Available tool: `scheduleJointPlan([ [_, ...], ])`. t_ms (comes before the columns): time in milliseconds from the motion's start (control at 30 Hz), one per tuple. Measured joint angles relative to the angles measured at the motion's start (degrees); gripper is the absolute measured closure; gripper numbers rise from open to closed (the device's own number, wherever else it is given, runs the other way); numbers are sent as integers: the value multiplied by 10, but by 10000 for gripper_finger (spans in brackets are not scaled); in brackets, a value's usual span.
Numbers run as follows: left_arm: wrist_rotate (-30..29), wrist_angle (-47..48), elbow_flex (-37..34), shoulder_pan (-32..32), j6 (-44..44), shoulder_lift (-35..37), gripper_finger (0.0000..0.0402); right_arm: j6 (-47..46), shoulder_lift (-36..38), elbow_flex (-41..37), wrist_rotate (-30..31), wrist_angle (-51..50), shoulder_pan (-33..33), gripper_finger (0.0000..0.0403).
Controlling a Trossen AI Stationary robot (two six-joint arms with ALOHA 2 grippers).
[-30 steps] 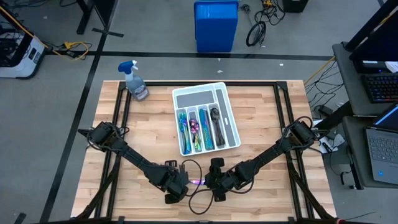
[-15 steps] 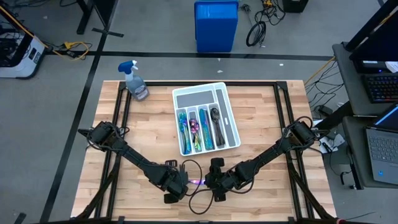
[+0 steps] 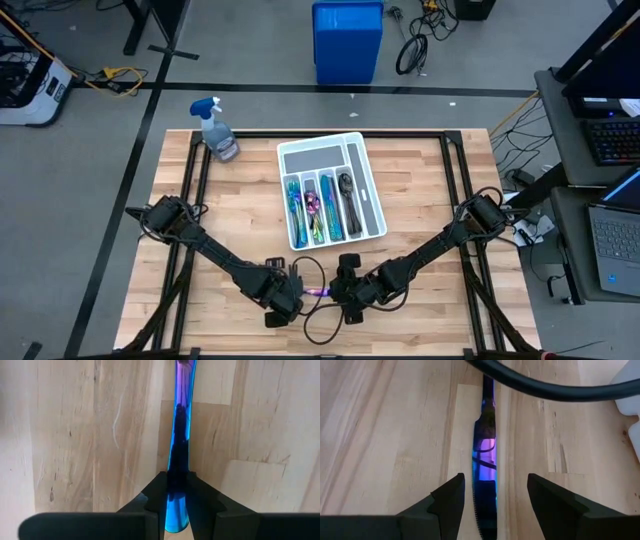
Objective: Sort silverware
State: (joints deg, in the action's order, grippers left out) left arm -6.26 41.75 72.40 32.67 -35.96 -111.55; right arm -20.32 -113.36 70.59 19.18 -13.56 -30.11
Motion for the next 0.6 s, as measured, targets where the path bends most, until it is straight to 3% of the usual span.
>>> scheduleJointPlan([
  [600,-1,0,1,0,-11,0,355,-12,-50,1,-31,19,11,173],
])
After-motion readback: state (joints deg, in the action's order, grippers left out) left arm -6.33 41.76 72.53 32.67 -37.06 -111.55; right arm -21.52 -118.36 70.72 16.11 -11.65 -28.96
